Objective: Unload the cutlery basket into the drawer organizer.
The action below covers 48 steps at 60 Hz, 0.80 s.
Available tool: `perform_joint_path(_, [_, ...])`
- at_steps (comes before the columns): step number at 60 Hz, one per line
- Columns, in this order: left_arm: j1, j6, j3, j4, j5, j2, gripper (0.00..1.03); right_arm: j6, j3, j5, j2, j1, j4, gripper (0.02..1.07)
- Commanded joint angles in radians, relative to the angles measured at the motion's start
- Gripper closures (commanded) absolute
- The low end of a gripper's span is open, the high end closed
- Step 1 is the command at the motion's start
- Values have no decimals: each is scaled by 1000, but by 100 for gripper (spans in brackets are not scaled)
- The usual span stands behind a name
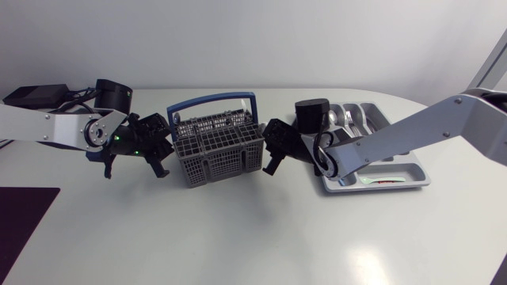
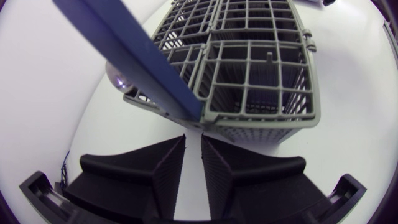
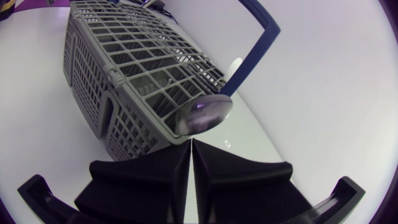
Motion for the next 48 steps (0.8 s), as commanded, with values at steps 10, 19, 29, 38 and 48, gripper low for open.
perform_joint_path(10, [11, -34, 27, 21, 95, 16, 82, 21, -134, -49, -107, 64, 37, 97])
perform_joint_path(19, [4, -39, 12, 21, 135, 4, 82, 7, -240, -50, -192, 121, 40, 97])
perform_joint_path(29, [2, -40, -9, 15, 148, -24, 82, 1, -309, -49, -277, 141, 37, 97])
perform_joint_path(38, [-4, -39, -60, -14, 197, -79, 82, 7, -360, -61, -329, 115, 33, 97])
perform_joint_path(48, [-50, -45, -140, -35, 201, -194, 82, 3, -423, -61, -403, 118, 27, 97])
